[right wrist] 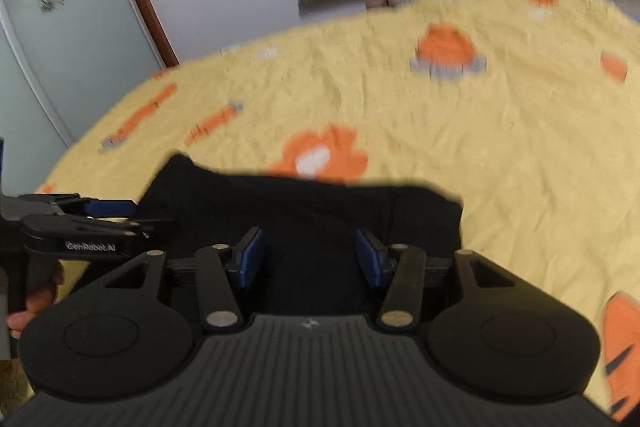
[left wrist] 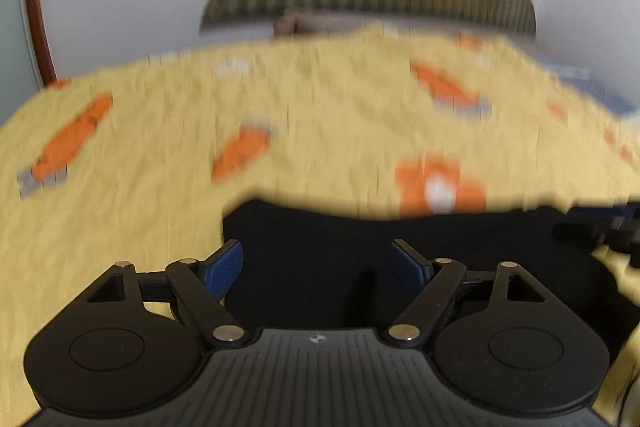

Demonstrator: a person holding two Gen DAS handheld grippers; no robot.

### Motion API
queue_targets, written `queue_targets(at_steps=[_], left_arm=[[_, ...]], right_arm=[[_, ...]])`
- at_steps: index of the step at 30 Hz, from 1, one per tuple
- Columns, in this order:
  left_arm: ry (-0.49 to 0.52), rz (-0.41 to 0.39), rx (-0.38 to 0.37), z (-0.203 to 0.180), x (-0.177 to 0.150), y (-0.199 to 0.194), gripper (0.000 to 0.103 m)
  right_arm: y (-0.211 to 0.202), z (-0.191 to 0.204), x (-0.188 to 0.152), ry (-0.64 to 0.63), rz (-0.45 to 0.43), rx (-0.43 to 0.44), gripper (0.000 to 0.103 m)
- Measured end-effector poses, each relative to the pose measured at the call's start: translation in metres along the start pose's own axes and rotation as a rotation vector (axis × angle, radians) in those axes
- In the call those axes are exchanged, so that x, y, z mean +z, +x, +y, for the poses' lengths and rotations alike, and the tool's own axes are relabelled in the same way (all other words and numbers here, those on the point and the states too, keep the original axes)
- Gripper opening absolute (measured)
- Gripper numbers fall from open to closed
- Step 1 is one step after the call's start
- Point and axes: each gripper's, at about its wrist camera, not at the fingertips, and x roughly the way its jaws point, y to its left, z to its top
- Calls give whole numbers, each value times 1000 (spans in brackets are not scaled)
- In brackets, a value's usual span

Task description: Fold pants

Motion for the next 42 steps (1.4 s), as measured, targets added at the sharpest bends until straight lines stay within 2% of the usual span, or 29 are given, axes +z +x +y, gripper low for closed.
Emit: queue_targets(at_steps=[2, 5, 6, 7, 10, 12, 13, 15, 18, 20, 22, 24, 26, 30, 32, 34, 37, 42], left_arm=[[4, 25, 9, -2, 19, 12, 81], [-20, 184, -44, 0, 31, 64, 81], [-47, 224, -27, 3, 28, 81, 80], [-39, 194, 0, 3, 26, 85, 80], [36, 116, 63, -9, 18, 64, 80], [61, 62, 72, -12, 13, 44, 81], [72, 41, 80, -13, 8, 33, 81], [80, 18, 92, -16, -1, 12, 81], [93, -2, 92, -23, -17, -12, 81], [103, -1, 96, -29, -30, -19, 81], [129, 37, 102, -36, -42, -12, 81], [129, 84, 129, -40, -51, -1, 82], [69, 76, 134, -37, -51, -5, 82], [36, 80, 131, -36, -50, -12, 82], [36, 88, 136, -36, -52, -12, 82], [33, 90, 140, -37, -54, -11, 82], [49, 88, 147, -39, -55, -12, 82], [54, 85, 154, -40, -57, -13, 82]], right_arm=[[-5, 3, 9, -30, -33, -30, 48], [19, -9, 22, 4, 10, -23, 47], [32, -15, 22, 26, 46, -27, 45], [47, -22, 20, 42, 86, -35, 36], [53, -23, 21, 45, 84, -42, 35], [38, -14, 20, 13, 42, -68, 37], [27, -8, 18, -22, 24, -89, 43], [6, 7, 10, -115, -8, -129, 44], [-18, 28, -7, -233, 2, -114, 45], [-25, 38, -20, -281, 23, -105, 45], [-21, 41, -29, -291, 48, -110, 46], [-9, 40, -37, -321, 60, -169, 48], [-3, 41, -39, -333, 46, -217, 59], [-16, 55, -42, -346, 10, -292, 60], [-32, 65, -45, -353, -26, -273, 60], [-40, 71, -49, -354, -21, -229, 60], [-26, 71, -55, -385, 45, -259, 59], [-15, 57, -52, -317, 45, -251, 64]])
